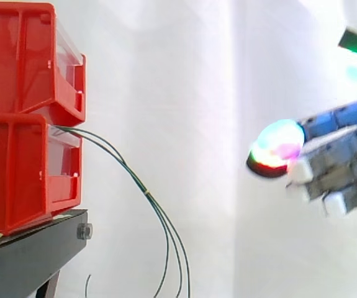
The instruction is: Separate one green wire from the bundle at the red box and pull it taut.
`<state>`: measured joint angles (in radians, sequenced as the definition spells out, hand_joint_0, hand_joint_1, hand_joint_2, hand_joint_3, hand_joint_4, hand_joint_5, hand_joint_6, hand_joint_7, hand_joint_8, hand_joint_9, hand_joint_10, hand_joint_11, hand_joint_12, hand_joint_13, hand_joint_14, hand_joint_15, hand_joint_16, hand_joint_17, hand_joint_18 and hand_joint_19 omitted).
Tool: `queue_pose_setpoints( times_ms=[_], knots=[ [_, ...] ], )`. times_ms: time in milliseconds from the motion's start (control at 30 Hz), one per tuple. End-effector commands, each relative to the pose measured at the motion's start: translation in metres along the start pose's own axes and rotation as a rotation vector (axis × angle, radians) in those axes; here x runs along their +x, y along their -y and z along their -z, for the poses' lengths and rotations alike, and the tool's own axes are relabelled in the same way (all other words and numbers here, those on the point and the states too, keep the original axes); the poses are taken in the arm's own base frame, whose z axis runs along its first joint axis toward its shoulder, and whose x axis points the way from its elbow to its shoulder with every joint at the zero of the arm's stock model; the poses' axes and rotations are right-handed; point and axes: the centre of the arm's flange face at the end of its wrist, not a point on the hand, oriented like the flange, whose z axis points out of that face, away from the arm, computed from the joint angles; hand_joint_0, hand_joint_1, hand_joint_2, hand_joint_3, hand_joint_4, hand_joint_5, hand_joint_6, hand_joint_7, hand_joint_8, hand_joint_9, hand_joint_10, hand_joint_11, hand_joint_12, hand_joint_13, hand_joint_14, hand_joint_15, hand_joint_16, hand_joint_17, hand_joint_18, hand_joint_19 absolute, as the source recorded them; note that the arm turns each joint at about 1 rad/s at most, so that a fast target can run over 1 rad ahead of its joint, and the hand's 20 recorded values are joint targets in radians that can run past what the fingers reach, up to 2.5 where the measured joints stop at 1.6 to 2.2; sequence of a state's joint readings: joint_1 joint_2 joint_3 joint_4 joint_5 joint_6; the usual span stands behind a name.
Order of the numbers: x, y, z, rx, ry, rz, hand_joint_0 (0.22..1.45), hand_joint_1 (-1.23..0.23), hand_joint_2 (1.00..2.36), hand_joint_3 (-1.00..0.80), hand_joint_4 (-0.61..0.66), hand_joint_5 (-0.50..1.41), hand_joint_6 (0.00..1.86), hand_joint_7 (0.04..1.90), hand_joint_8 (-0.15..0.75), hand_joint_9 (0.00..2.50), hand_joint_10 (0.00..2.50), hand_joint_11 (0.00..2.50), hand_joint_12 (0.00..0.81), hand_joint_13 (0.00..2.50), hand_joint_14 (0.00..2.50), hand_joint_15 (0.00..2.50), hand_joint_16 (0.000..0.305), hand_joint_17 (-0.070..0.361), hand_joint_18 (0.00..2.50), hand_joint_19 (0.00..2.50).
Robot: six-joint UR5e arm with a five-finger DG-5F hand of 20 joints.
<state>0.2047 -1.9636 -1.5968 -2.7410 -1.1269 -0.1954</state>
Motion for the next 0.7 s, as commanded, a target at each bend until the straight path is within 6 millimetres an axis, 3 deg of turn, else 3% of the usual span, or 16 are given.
queue_pose_setpoints(
  times_ms=[0, 100, 333, 467, 667],
  knots=[
    [0.011, 0.029, -0.010, 0.015, -0.003, 0.011, 0.55, -0.59, 1.00, -0.47, 0.10, -0.24, 0.50, 0.53, 0.191, 0.48, 0.00, 0.00, 0.314, 0.22, 0.00, 0.06, 0.059, 0.133, 0.21, 0.45],
    [0.012, 0.026, -0.014, -0.022, 0.009, 0.008, 0.54, -0.61, 1.00, -0.47, 0.09, -0.25, 0.50, 0.52, 0.194, 0.38, 0.00, 0.00, 0.314, 0.12, 0.00, 0.02, 0.059, 0.133, 0.06, 0.40],
    [0.011, 0.023, -0.019, -0.058, 0.044, 0.089, 0.53, -0.61, 1.00, -0.48, 0.10, -0.25, 0.50, 0.53, 0.195, 0.37, 0.00, 0.00, 0.316, 0.16, 0.00, 0.04, 0.059, 0.133, 0.11, 0.44],
    [0.017, 0.054, -0.027, -0.038, 0.042, 0.115, 0.54, -0.60, 1.00, -0.47, 0.12, -0.24, 0.50, 0.55, 0.199, 0.41, 0.00, 0.00, 0.319, 0.24, 0.00, 0.07, 0.059, 0.134, 0.19, 0.46],
    [0.020, 0.064, -0.034, -0.060, 0.056, 0.099, 0.55, -0.59, 1.00, -0.47, 0.15, -0.23, 0.50, 0.57, 0.207, 0.46, 0.00, 0.00, 0.323, 0.29, 0.00, 0.10, 0.058, 0.132, 0.23, 0.48]
  ],
)
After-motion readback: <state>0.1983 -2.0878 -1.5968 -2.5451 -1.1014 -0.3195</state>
